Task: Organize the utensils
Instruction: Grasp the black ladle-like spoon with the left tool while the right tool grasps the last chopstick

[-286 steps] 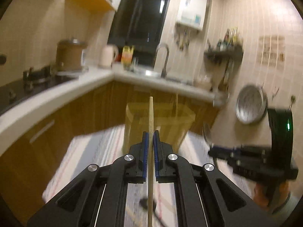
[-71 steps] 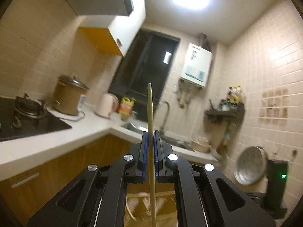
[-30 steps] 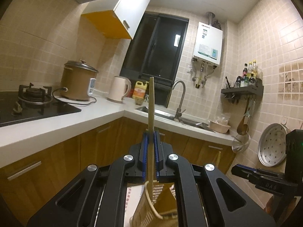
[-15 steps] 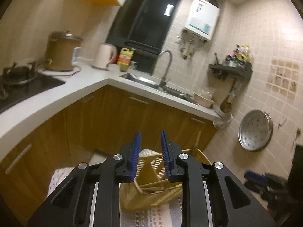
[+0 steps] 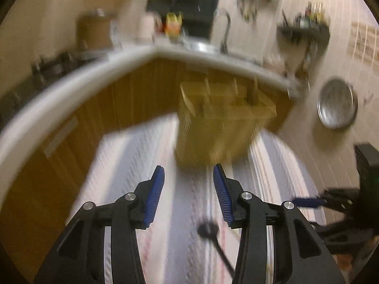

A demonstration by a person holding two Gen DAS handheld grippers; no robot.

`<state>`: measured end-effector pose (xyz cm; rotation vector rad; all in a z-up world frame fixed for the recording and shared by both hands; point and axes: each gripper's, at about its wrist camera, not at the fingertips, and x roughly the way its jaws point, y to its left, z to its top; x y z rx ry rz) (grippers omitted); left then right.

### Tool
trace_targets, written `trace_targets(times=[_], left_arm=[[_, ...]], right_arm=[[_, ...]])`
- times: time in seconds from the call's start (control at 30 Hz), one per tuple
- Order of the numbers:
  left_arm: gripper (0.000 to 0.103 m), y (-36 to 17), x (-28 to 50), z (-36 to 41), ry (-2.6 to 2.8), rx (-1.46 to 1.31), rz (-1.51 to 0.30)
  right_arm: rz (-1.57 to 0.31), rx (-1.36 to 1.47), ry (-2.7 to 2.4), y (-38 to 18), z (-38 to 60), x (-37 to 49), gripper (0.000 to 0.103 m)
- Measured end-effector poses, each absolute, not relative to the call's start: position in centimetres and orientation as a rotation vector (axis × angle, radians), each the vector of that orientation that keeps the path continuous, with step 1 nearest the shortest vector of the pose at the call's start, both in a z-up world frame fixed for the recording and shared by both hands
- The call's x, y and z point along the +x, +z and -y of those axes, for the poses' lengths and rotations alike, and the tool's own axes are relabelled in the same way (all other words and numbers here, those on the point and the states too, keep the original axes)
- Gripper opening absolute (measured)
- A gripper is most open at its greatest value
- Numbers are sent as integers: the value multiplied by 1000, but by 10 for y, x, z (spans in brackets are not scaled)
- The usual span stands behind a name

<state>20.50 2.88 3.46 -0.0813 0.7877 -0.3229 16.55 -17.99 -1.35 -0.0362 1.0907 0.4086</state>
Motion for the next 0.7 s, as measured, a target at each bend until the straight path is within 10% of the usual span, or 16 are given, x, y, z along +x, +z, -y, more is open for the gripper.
trace_targets(times=[0.27, 0.7], left_arm=[[40, -59, 202, -6, -414, -121, -1122], [37, -82, 186, 37, -335, 64, -1098]], right_arm=[[-1221, -10, 430, -68, 166, 147, 37], [-1126, -199, 321, -85, 146, 124, 4]])
